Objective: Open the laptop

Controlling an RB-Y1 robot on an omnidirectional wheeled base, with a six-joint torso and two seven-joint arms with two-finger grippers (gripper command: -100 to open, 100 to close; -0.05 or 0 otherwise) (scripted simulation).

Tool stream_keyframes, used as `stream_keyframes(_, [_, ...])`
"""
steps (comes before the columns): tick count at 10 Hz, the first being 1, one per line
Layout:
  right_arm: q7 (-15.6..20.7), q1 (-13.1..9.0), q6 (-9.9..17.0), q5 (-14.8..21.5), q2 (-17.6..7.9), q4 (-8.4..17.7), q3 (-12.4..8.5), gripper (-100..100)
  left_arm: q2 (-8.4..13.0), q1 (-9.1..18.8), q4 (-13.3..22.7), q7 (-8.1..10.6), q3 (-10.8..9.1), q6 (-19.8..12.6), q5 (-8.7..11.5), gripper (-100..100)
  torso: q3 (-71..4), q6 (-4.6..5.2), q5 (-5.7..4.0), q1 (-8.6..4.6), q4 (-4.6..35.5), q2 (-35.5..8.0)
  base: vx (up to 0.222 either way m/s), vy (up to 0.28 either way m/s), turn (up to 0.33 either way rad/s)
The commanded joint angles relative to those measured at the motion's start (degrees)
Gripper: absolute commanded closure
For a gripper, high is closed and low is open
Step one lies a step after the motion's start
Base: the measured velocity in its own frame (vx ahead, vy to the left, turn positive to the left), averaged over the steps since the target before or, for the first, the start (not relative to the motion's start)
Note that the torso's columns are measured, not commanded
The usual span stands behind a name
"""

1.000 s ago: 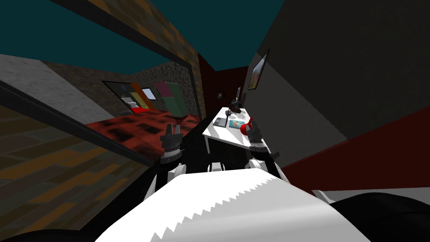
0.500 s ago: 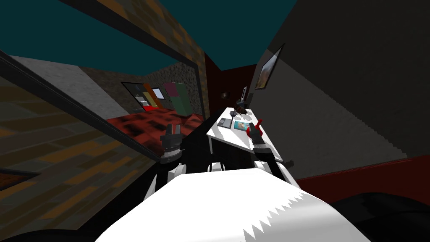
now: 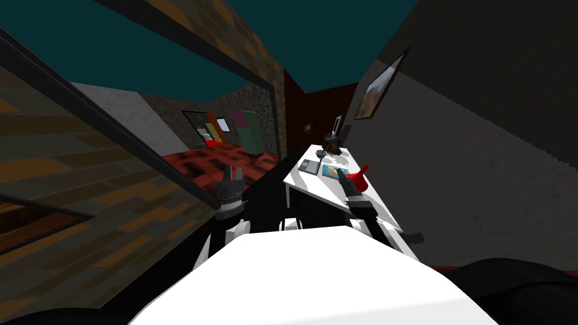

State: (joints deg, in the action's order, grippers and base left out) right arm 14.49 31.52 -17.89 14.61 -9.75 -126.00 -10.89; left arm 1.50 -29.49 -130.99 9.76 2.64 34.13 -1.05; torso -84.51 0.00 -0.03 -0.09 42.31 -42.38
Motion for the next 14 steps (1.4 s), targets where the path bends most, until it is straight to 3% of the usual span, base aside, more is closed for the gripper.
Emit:
stream_keyframes(1, [1.72,0.05,0.64,3.48,-0.47,1.50,-2.48,-100,0.00,0.00,0.00,0.00,0.00,0.00,0.00,0,-0.03,-0.01,0.02,0.09,-0.01,0.05,0.040,0.032,0.074])
stream_keyframes(3, [4.05,0.61,1.51,7.29,-0.97,3.18,-5.80,-100,0.00,0.00,0.00,0.00,0.00,0.00,0.00,0,-0.06,0.00,0.03,0.09,-0.03,0.10,0.054,0.039,0.155])
stream_keyframes(4, [4.05,0.61,1.51,8.23,-0.97,3.18,-5.80,-100,0.00,0.00,0.00,0.00,0.00,0.00,0.00,0,-0.10,-0.01,0.04,0.15,-0.05,0.17,0.054,0.039,0.114])
stream_keyframes(6, [6.46,1.17,2.43,12.07,-1.48,5.03,-9.24,-100,0.00,0.00,0.00,0.00,0.00,0.00,0.00,0,-0.06,0.00,0.03,0.08,-0.03,0.09,0.058,0.040,0.203])
stream_keyframes(7, [6.46,1.17,2.43,13.16,-1.48,5.03,-9.24,-100,0.00,0.00,0.00,0.00,0.00,0.00,0.00,0,-0.07,-0.01,0.03,0.11,-0.03,0.12,0.057,0.027,0.096])
stream_keyframes(9, [8.91,1.72,3.37,17.07,-2.01,6.98,-12.75,-100,0.00,0.00,0.00,0.00,0.00,0.00,0.00,0,-0.05,0.00,0.02,0.06,-0.02,0.09,0.068,0.034,0.209])
stream_keyframes(10, [8.91,1.72,3.37,18.18,-2.01,6.98,-12.75,-100,0.00,0.00,0.00,0.00,0.00,0.00,0.00,0,-0.08,-0.01,0.04,0.15,-0.04,0.14,0.056,0.039,0.066])
stream_keyframes(11, [10.14,1.99,3.85,20.09,-2.28,7.99,-14.52,-100,0.00,-0.01,0.00,0.00,0.00,0.00,0.00,0,-0.05,0.03,0.05,0.12,-0.03,0.07,0.057,0.042,0.114])
stream_keyframes(14, [11.36,2.26,4.33,23.21,-2.54,9.01,-16.27,-100,0.00,0.00,0.00,0.00,0.00,0.00,0.00,0,-0.03,-0.01,0.01,0.05,-0.02,0.06,0.042,0.020,0.113])
